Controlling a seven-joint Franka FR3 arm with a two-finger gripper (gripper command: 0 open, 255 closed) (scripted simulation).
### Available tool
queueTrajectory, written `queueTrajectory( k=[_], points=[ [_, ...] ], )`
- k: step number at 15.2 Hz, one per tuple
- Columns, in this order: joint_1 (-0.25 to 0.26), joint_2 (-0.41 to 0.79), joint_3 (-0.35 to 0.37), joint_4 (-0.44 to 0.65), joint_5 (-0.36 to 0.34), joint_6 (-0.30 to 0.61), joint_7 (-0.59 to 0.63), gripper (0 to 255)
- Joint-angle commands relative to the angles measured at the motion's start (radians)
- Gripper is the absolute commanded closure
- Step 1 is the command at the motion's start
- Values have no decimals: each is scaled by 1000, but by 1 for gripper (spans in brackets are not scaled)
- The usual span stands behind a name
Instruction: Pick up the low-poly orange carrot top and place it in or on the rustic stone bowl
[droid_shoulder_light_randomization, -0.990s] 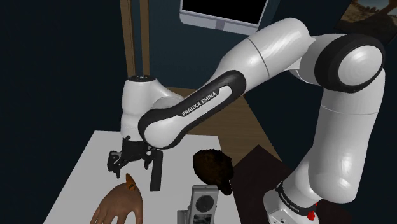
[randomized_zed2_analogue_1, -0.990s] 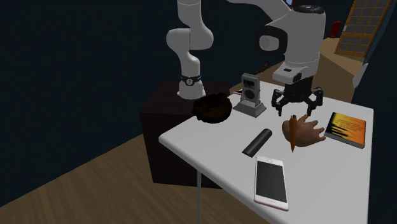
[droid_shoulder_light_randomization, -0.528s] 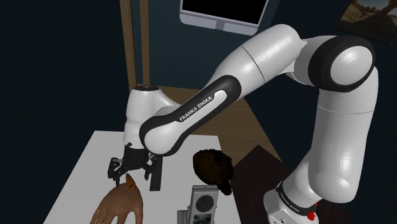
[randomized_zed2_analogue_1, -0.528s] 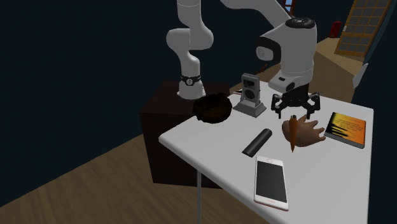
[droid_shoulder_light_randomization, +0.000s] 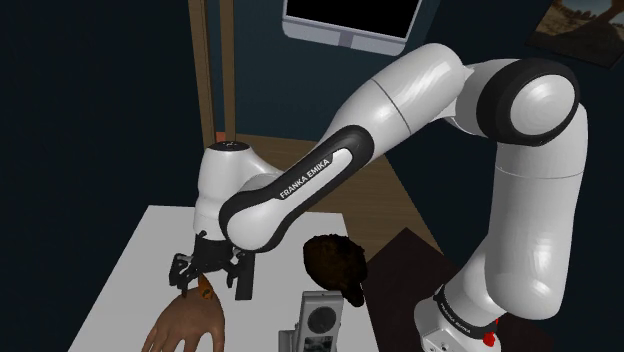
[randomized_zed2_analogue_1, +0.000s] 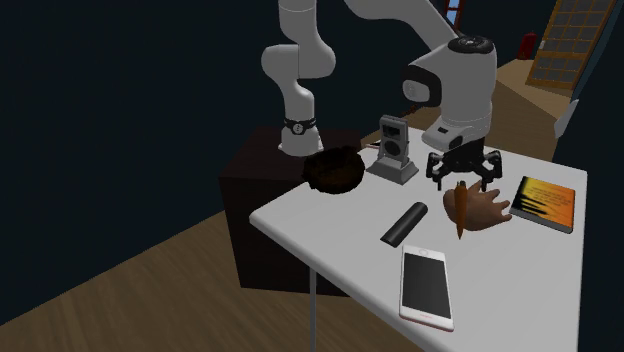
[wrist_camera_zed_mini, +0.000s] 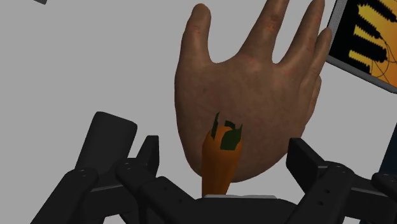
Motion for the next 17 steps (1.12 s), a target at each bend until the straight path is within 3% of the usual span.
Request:
queueTrajectory(
  k=[1,2,11,17],
  points=[
    [0,0,0,0,0,0,0,0],
    [0,0,0,0,0,0,0,255],
    [0,0,0,0,0,0,0,255],
    [-24,-60,27,9,31,-64,-5,255]
  ],
)
